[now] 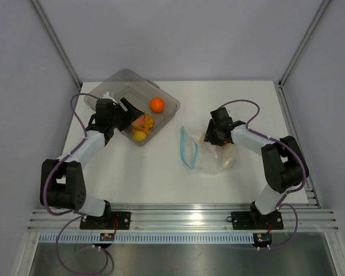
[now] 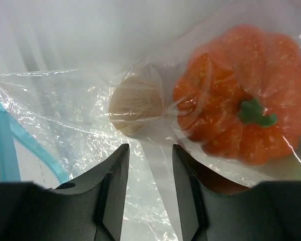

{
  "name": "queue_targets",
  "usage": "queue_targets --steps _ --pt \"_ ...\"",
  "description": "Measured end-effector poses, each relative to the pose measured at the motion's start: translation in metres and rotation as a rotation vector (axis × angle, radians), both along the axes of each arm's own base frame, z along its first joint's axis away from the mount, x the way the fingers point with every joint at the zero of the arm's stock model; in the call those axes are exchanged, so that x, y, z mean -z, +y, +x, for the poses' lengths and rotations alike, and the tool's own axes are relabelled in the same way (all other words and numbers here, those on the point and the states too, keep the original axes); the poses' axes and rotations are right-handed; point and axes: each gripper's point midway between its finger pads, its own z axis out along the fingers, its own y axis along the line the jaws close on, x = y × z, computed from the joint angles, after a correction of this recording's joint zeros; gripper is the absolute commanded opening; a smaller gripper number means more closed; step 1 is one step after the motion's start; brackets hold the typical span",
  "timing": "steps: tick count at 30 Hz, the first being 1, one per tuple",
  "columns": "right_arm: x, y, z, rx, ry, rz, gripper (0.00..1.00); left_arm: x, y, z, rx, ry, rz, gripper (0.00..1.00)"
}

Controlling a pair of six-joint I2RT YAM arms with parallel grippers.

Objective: Open the zip-top bag and remove the fake food
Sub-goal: Place the fake fruit in the bin.

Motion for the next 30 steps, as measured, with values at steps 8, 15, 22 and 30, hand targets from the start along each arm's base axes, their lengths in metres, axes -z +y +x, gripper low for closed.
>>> queue_targets --steps 8,15,22,30 --pt "0.000 0.001 0.000 -0.002 -0.003 0.005 0.47 0.015 0.027 0.059 -0.119 0.068 0.010 0.79" --pt "0.000 0.001 0.001 0.000 -0.005 0.009 0.47 0.039 0.048 0.081 -0.199 0.137 0.047 0.89" --pt "0.001 0.004 0.000 -0.008 -0.002 0.025 0.47 0.040 0.051 0.086 -0.211 0.137 0.066 0.99" --pt "-0.001 0.005 0.000 -0.007 -0.006 0.028 0.48 0.039 0.058 0.067 -0.235 0.131 0.091 0.99"
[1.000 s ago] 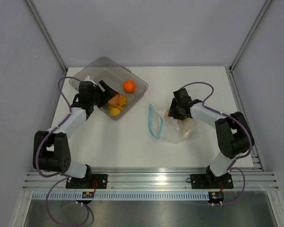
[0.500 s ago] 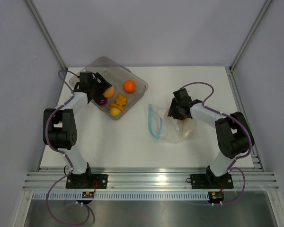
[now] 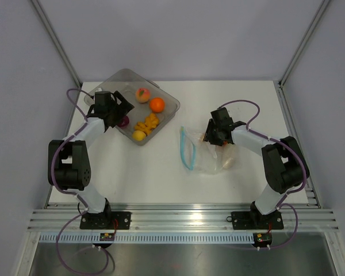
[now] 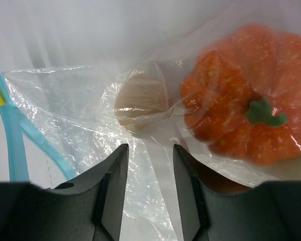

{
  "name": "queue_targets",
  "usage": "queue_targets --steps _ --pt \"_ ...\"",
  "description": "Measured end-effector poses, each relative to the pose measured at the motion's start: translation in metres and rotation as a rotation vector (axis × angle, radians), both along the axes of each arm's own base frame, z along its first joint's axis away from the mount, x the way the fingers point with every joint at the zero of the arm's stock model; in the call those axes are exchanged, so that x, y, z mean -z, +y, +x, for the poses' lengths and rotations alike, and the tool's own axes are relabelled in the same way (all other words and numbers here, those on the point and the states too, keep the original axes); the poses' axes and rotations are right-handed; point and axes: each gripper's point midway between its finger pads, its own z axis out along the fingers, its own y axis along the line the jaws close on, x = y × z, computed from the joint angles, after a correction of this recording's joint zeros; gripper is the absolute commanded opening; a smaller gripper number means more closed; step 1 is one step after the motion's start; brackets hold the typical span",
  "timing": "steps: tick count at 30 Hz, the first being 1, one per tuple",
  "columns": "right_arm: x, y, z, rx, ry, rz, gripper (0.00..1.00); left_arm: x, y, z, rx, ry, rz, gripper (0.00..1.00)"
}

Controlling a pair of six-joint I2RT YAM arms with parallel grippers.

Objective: Open the zip-top bag and remove the fake food
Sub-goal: Place the fake fruit in the bin, then pick up the fake vegetable from the zipper food storage bag.

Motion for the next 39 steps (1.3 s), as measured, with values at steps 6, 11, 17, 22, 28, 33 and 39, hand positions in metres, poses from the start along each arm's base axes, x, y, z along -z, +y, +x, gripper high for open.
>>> queue_targets --steps 6,11,17,22,28,33,39 --pt "-0.007 -0.001 -0.001 0.000 -0.016 0.005 0.50 -0.028 -0.009 -0.016 0.018 -0.071 -0.043 0.97" --pt "-0.021 -0.003 -0.004 -0.004 -0.054 0.014 0.50 -0.037 -0.040 -0.032 0.087 -0.110 -0.090 0.92" --pt "-0.036 -0.007 -0.003 0.004 -0.099 0.009 0.51 -0.036 -0.092 -0.075 0.217 -0.121 -0.132 0.90" --pt "-0.039 -0.009 -0.004 0.006 -0.109 0.008 0.51 -0.034 -0.127 -0.103 0.323 -0.139 -0.158 0.86" --pt "-0.038 -0.009 -0.005 0.005 -0.105 0.007 0.50 -0.007 -0.153 -0.135 0.435 -0.110 -0.204 0.65" --pt "-0.035 -0.011 -0.007 0.009 -0.102 -0.001 0.50 0.009 -0.163 -0.147 0.484 -0.083 -0.246 0.50" --pt "-0.034 -0.013 -0.006 0.014 -0.103 -0.007 0.50 0.010 -0.196 -0.160 0.589 -0.099 -0.271 0.40"
